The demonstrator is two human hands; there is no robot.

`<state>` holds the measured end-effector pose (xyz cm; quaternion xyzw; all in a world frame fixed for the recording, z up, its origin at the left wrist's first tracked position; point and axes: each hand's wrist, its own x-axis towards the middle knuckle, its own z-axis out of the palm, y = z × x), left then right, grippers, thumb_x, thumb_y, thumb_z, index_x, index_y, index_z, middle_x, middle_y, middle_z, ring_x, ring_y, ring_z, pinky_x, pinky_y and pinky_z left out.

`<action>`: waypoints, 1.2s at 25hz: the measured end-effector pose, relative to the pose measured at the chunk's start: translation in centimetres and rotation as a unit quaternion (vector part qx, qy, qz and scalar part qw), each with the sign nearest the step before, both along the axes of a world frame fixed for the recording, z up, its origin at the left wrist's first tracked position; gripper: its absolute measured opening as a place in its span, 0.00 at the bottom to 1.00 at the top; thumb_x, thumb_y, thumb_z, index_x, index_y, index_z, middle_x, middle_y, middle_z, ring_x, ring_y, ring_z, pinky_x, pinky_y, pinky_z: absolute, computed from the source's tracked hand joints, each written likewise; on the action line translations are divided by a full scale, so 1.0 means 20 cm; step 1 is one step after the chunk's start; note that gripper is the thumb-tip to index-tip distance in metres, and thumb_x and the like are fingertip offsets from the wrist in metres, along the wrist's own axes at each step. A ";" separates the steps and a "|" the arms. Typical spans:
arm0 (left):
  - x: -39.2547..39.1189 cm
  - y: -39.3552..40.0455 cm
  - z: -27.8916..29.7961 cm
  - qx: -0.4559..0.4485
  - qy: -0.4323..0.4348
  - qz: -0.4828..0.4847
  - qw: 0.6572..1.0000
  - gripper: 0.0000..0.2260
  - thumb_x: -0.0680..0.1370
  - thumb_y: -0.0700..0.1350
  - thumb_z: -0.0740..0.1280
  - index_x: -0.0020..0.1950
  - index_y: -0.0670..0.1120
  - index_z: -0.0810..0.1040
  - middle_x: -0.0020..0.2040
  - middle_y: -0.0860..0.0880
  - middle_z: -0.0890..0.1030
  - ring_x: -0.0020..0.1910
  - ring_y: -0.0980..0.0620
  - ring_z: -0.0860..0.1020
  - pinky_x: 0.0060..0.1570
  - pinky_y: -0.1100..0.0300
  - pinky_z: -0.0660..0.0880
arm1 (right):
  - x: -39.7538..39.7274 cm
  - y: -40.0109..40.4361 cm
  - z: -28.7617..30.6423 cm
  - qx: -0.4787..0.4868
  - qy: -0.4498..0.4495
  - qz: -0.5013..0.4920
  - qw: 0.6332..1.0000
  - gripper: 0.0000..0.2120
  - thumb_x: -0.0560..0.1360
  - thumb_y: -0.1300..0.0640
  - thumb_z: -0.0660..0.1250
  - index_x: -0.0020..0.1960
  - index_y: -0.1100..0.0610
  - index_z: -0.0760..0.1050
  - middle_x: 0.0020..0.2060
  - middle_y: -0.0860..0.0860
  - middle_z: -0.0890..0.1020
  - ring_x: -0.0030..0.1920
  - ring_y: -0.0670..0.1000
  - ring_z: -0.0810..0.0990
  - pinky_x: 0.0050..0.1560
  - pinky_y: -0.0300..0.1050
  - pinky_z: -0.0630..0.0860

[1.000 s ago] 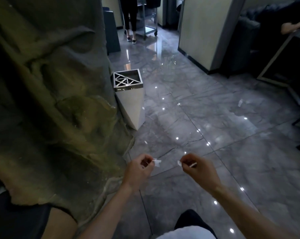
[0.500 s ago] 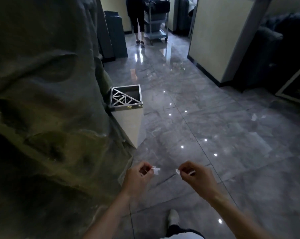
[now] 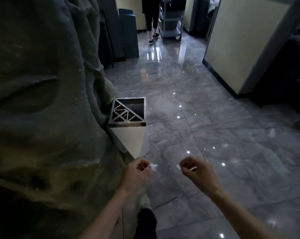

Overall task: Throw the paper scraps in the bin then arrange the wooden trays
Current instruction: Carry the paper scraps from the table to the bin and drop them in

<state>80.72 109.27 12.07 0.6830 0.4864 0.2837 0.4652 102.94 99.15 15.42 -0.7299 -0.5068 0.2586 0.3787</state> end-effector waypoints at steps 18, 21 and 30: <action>0.34 1.53 -0.02 -0.031 0.034 -0.001 0.999 0.04 0.76 0.43 0.70 0.42 0.51 0.79 0.37 0.54 0.80 0.35 0.63 0.78 0.33 0.70 0.73 | 0.32 1.62 -0.06 -0.012 -0.021 0.036 0.999 0.04 0.71 0.53 0.74 0.43 0.45 0.80 0.35 0.41 0.83 0.37 0.38 0.82 0.38 0.32 0.79; 0.41 1.71 -0.07 -0.032 0.042 0.028 0.998 0.03 0.75 0.42 0.71 0.42 0.50 0.80 0.36 0.53 0.81 0.36 0.59 0.78 0.37 0.65 0.75 | 0.40 1.86 -0.09 -0.009 -0.012 0.062 0.998 0.07 0.71 0.55 0.74 0.42 0.44 0.80 0.35 0.40 0.83 0.37 0.38 0.81 0.37 0.28 0.76; 0.68 2.15 -0.11 -0.060 0.052 0.169 0.982 0.01 0.75 0.43 0.71 0.44 0.49 0.80 0.37 0.52 0.82 0.36 0.59 0.79 0.38 0.62 0.78 | 0.68 2.74 -0.17 -0.020 -0.016 0.213 0.977 0.06 0.68 0.59 0.76 0.40 0.48 0.82 0.32 0.45 0.84 0.33 0.42 0.81 0.37 0.40 0.79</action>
